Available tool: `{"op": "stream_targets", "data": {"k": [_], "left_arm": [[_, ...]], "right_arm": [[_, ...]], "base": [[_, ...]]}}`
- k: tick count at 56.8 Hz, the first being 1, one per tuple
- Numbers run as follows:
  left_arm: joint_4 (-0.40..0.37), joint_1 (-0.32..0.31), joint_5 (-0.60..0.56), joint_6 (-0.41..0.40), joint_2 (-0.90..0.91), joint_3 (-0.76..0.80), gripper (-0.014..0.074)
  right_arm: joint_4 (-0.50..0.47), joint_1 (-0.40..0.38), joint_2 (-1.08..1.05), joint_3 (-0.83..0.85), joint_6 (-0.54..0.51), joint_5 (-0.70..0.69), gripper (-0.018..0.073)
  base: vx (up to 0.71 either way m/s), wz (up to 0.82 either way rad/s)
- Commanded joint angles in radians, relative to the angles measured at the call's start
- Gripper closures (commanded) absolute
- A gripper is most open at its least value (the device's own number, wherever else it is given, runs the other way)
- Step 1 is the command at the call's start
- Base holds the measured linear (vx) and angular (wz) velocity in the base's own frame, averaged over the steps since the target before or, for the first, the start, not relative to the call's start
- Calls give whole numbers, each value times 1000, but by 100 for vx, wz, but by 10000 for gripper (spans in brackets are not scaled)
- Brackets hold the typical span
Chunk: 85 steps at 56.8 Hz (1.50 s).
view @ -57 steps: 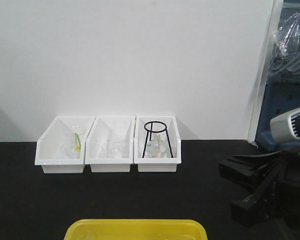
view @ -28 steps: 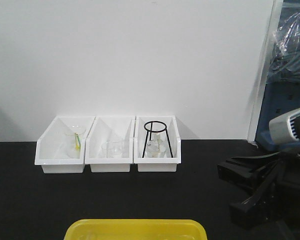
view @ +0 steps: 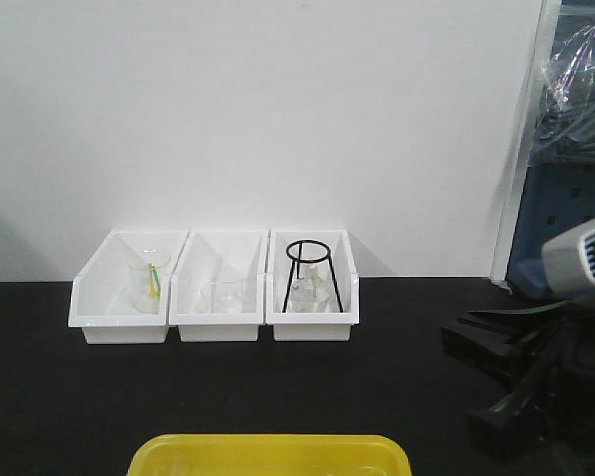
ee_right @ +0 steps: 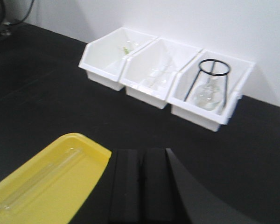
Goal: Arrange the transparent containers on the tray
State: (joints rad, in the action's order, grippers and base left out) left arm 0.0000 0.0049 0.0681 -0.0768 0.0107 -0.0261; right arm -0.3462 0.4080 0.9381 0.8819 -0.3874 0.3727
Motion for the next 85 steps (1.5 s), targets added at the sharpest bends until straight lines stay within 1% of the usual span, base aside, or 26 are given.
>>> {"op": "stream_targets", "data": {"k": [1, 3, 9, 14, 19, 23, 33, 37, 38, 41, 46, 85], "left_arm": [[-9, 1, -89, -1, 14, -37, 604], [-9, 1, -89, -1, 14, -37, 604], [-9, 1, -89, -1, 14, -37, 604], [-9, 1, -89, -1, 14, -37, 604], [-9, 1, -89, -1, 14, -37, 604], [-9, 1, -89, -1, 14, -37, 604], [-9, 1, -89, -1, 14, -37, 604], [-9, 1, -89, -1, 13, -37, 604], [-9, 1, -89, -1, 14, -37, 604], [-9, 1, -88, -1, 14, -37, 604], [-9, 1, -87, -1, 14, -37, 604], [-9, 1, -87, -1, 14, -37, 604]], "right_arm": [[65, -55, -111, -56, 99, -125, 571], [98, -77, -151, -108, 146, -142, 571], [294, -179, -325, -283, 265, -175, 571], [413, -256, -465, -434, 387, -176, 571], [504, -309, -606, -565, 463, -175, 571], [539, -323, -710, -661, 502, -175, 571], [531, -328, -923, -855, 508, -179, 571], [514, -328, -961, -925, 512, -223, 571], [509, -327, -960, -929, 514, -234, 571], [489, -327, -953, -918, 516, -174, 571], [470, -327, -956, -921, 516, -155, 571], [470, -327, -956, -921, 515, -152, 571]], "base": [[0, 0], [0, 0], [0, 0], [0, 0], [0, 0], [0, 0], [0, 0], [0, 0], [0, 0], [0, 0], [0, 0], [0, 0]]}}
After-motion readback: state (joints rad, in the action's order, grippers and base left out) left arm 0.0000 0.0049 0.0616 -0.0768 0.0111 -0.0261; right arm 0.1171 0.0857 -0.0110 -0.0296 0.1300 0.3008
